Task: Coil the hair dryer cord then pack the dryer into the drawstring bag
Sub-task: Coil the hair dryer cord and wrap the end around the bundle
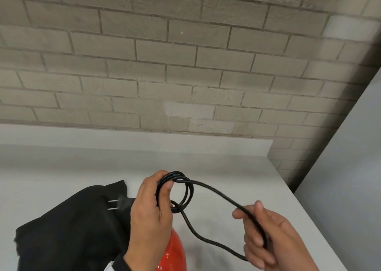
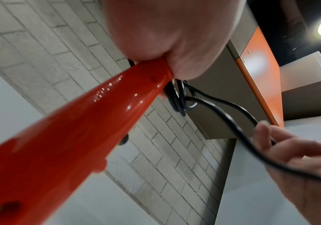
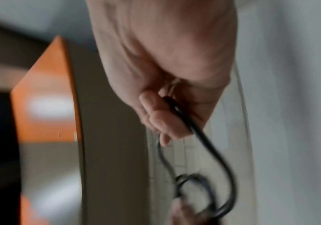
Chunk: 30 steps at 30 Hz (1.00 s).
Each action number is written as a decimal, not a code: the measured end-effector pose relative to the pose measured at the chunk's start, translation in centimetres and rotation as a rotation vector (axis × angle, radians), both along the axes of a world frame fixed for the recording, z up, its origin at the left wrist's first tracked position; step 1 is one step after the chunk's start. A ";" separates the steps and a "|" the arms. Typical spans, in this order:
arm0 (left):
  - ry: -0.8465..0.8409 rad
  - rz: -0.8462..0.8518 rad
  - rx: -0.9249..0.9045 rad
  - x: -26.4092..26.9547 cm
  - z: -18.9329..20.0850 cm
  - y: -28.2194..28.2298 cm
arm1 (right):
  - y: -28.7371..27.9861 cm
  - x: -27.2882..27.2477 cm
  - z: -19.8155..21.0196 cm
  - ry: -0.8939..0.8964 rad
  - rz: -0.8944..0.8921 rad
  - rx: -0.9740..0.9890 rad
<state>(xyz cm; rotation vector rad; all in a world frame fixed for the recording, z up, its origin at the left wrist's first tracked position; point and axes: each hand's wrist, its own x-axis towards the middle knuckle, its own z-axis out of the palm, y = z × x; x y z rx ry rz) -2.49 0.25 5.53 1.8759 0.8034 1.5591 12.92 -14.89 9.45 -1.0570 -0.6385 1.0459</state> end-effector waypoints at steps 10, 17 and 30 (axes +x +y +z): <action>-0.015 -0.010 -0.013 0.3 0.2 -0.3 | 2.0 -2.6 -6.7 -0.927 -0.812 0.035; 0.023 0.014 0.043 0.5 0.2 -0.3 | 3.3 -7.8 -6.0 -1.313 -0.621 0.280; 0.010 -0.007 0.022 0.2 0.3 -0.3 | 3.2 -6.2 -3.2 -0.578 -0.236 0.276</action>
